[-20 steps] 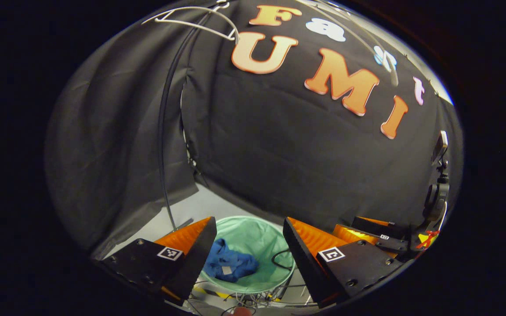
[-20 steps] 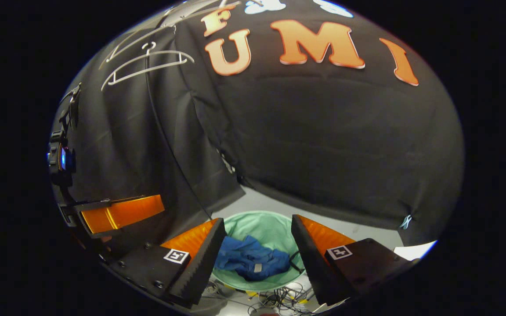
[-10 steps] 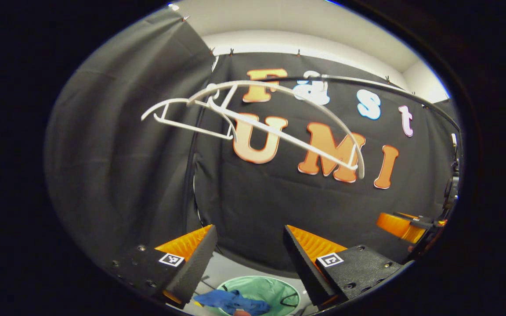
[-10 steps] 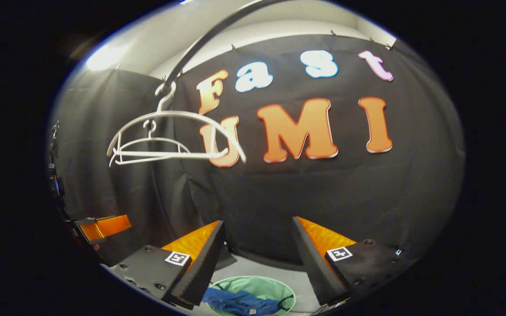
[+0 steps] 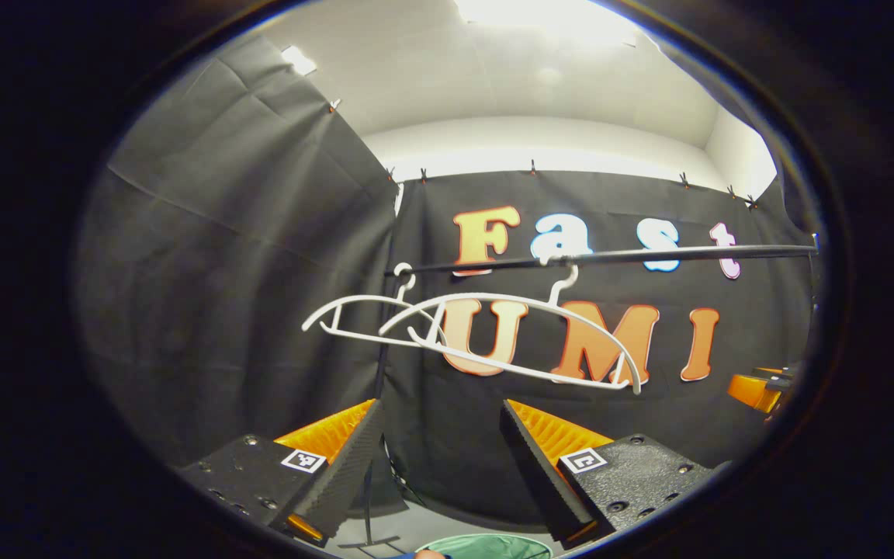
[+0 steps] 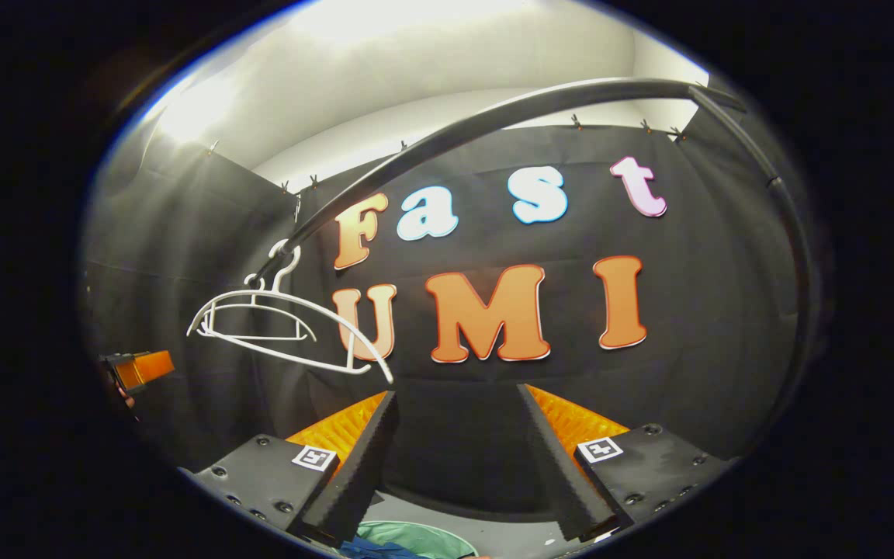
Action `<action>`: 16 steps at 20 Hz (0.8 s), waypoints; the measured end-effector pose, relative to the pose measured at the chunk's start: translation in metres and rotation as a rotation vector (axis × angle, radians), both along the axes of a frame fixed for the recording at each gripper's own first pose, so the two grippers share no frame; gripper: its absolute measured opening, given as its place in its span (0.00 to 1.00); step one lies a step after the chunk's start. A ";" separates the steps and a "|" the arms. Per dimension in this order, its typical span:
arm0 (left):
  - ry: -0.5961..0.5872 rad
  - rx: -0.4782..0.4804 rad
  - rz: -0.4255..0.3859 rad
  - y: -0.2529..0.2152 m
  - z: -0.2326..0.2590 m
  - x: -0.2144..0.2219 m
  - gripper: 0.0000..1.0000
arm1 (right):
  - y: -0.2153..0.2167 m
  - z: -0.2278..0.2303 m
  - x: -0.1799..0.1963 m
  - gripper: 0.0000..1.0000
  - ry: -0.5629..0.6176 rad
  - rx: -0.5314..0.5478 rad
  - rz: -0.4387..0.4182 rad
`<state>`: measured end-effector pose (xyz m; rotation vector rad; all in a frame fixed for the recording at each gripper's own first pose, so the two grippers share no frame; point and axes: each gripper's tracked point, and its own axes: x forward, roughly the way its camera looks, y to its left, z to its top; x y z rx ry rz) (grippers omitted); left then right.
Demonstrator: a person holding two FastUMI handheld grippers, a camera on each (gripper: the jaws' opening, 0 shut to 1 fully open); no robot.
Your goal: Grasp the clothes on the hanger with both hands and then place them into the laundry hamper below.
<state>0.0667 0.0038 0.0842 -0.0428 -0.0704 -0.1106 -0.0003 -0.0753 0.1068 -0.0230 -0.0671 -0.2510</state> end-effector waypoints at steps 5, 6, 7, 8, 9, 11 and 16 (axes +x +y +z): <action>-0.014 -0.022 0.004 0.000 0.004 -0.003 0.92 | -0.014 0.018 -0.018 0.88 -0.065 -0.011 -0.041; -0.012 -0.035 -0.003 -0.001 0.004 -0.002 0.92 | -0.017 0.021 -0.020 0.97 -0.071 -0.028 -0.054; -0.010 -0.047 -0.003 0.009 0.004 -0.009 0.92 | -0.020 0.023 -0.021 0.97 -0.071 -0.044 -0.063; -0.004 -0.053 -0.002 0.013 0.002 -0.011 0.92 | -0.020 0.025 -0.023 0.97 -0.073 -0.054 -0.066; -0.002 -0.057 -0.003 0.017 0.002 -0.015 0.95 | -0.018 0.028 -0.022 0.97 -0.077 -0.057 -0.061; -0.006 -0.061 -0.004 0.020 0.002 -0.017 0.92 | -0.014 0.030 -0.032 0.89 -0.086 -0.060 -0.052; -0.031 -0.034 0.005 0.024 0.010 -0.019 0.92 | -0.010 0.040 -0.030 0.89 -0.114 -0.061 -0.038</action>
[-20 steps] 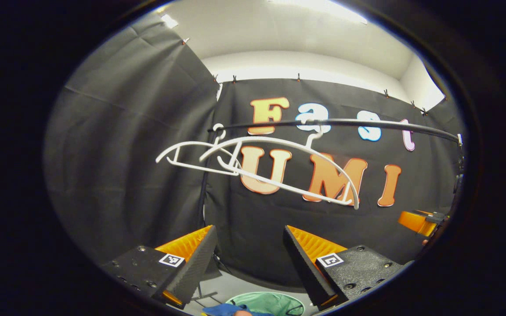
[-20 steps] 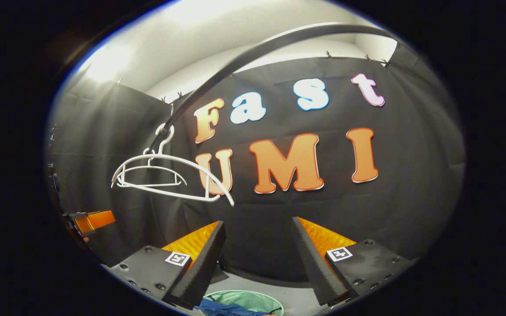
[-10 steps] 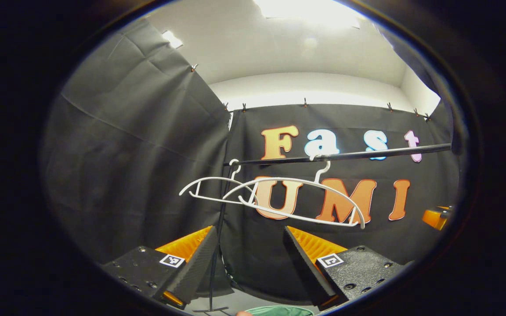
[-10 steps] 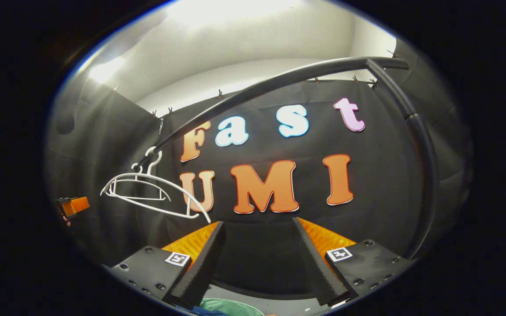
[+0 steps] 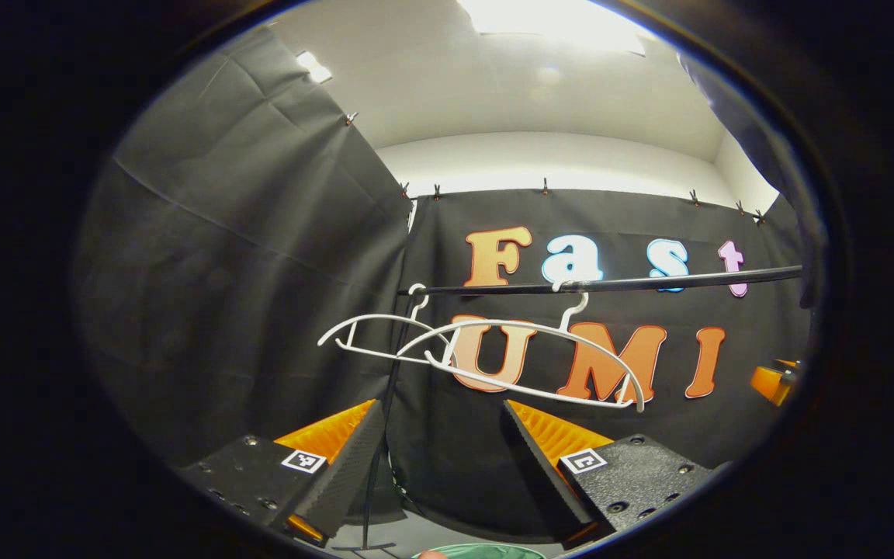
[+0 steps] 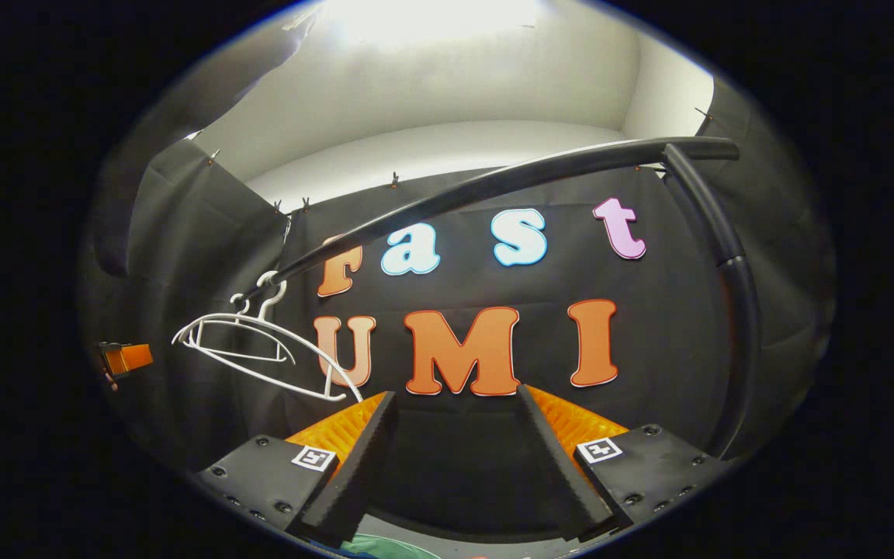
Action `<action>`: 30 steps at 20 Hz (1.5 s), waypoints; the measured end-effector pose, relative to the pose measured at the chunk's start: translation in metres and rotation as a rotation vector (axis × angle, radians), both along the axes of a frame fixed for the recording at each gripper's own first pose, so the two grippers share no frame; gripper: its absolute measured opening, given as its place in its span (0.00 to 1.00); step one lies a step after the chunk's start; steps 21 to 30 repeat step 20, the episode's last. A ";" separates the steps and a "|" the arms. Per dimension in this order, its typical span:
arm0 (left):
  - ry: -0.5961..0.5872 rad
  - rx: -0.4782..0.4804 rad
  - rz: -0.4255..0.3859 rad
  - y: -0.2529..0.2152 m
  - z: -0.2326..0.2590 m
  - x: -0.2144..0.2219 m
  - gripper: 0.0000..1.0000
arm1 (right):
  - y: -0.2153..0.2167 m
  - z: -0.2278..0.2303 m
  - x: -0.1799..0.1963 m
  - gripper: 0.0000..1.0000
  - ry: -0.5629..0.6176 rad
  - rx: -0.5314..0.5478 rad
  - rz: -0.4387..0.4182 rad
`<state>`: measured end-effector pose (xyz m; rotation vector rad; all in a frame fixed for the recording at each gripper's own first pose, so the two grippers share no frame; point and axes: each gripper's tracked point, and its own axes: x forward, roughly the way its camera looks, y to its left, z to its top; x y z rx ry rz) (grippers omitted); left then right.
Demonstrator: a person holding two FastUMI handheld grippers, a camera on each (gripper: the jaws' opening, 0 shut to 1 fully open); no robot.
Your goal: Grasp the clothes on the hanger with both hands and then place them into the laundry hamper below.
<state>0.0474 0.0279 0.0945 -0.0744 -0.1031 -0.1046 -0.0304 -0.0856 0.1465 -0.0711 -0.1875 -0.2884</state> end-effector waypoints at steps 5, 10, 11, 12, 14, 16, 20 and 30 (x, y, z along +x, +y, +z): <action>-0.025 0.023 -0.013 -0.008 0.007 -0.001 0.92 | -0.002 -0.005 0.004 0.89 -0.001 0.025 0.013; -0.017 0.034 -0.019 -0.009 0.003 -0.001 0.95 | -0.001 -0.020 0.011 0.97 0.032 0.064 0.030; -0.013 0.036 -0.019 -0.009 0.001 0.000 0.95 | 0.000 -0.020 0.011 0.98 0.033 0.070 0.035; -0.008 0.036 -0.019 -0.009 0.000 0.000 0.95 | 0.002 -0.020 0.012 0.98 0.032 0.074 0.043; -0.003 0.032 -0.021 -0.008 -0.001 0.000 0.95 | 0.007 -0.021 0.014 0.98 0.033 0.076 0.055; -0.002 0.033 -0.019 -0.008 -0.002 0.001 0.95 | 0.009 -0.026 0.016 0.98 0.043 0.075 0.058; -0.004 0.038 -0.024 -0.008 -0.002 0.001 0.92 | 0.009 -0.031 0.018 0.98 0.058 0.082 0.057; -0.004 0.038 -0.024 -0.008 -0.002 0.001 0.92 | 0.009 -0.031 0.018 0.98 0.058 0.082 0.057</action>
